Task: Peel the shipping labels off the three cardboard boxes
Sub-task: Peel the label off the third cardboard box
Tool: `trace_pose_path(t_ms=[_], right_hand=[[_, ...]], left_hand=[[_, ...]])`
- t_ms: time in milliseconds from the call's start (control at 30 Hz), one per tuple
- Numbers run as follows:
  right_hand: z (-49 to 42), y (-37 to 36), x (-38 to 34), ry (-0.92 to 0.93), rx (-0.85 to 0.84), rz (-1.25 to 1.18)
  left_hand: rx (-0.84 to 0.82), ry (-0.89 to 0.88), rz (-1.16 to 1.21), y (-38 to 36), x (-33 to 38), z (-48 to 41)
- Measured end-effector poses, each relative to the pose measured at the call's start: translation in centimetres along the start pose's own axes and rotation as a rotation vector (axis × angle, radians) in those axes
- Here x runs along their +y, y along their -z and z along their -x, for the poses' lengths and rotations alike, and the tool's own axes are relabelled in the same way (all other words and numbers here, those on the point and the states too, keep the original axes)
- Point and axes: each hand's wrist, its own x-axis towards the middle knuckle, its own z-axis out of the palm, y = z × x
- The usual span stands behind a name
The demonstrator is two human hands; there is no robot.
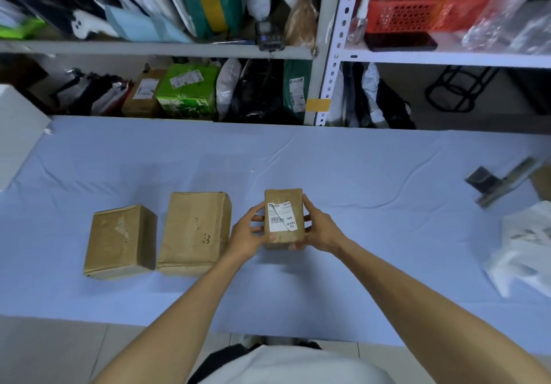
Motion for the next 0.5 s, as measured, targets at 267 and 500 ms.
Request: trace_pose_path(t_ms=[267,500], right_hand=[[0.2,-0.7,-1.6,0.025,0.056,-0.005],[-0.5,-1.2,-1.2,-0.051,0.053,-0.037]], left_hand=[[0.015,-0.031,-0.002,0.7,0.1,-0.2],[0.020,-0.044,-0.011,0.1,0.2,-0.1]])
